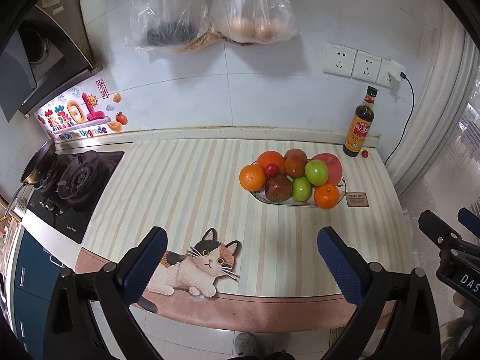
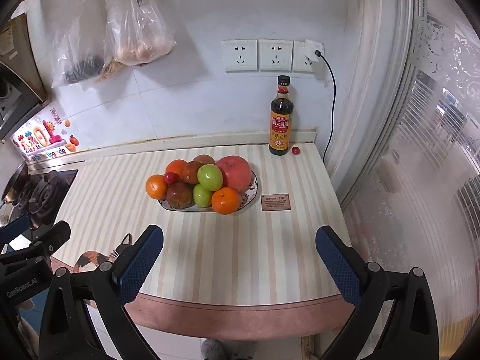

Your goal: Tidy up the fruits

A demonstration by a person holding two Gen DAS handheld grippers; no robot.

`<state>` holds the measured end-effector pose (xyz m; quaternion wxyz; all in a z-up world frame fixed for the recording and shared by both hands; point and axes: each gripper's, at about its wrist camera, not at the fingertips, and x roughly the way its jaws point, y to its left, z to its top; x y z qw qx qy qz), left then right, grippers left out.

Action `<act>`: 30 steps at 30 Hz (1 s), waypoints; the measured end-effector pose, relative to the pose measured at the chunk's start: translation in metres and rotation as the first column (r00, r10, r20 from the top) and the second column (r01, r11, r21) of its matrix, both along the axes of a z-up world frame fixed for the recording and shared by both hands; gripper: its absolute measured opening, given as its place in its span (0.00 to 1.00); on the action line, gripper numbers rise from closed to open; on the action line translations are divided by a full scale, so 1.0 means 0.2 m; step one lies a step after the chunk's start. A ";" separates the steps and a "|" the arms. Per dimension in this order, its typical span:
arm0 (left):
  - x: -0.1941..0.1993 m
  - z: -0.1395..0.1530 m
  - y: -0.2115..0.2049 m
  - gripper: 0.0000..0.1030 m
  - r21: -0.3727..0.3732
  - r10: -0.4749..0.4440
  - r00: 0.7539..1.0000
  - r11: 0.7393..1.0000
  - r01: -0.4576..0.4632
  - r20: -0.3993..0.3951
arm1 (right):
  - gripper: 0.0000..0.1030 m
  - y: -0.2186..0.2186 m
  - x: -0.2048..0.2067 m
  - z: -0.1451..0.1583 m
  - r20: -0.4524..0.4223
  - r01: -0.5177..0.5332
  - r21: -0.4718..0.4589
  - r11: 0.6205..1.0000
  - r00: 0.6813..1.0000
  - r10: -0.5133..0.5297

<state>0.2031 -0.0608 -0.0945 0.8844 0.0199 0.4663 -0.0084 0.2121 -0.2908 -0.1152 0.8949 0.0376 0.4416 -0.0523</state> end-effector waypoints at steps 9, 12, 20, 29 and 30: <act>0.01 -0.01 -0.01 1.00 0.004 -0.005 1.000 1.000 0.005 -0.007 | 1.00 0.00 0.02 -0.02 -0.017 -0.010 -0.014 1.000 1.000 0.010; 0.01 -0.02 -0.02 1.00 0.003 -0.008 1.000 1.000 0.008 -0.010 | 1.00 0.00 0.02 -0.02 -0.019 -0.008 -0.014 1.000 1.000 0.008; 0.01 -0.03 -0.02 1.00 0.001 -0.008 1.000 1.000 0.008 -0.015 | 1.00 0.00 0.00 -0.03 -0.026 -0.019 -0.007 1.000 0.999 0.019; -0.01 -0.03 0.00 1.00 -0.001 -0.004 1.000 1.000 0.004 -0.014 | 1.00 0.00 -0.01 -0.03 -0.034 -0.031 0.000 1.000 0.999 0.031; -0.01 -0.03 0.00 1.00 0.000 -0.004 1.000 1.000 0.004 -0.014 | 1.00 0.00 -0.02 -0.04 -0.035 -0.032 0.002 0.999 0.999 0.032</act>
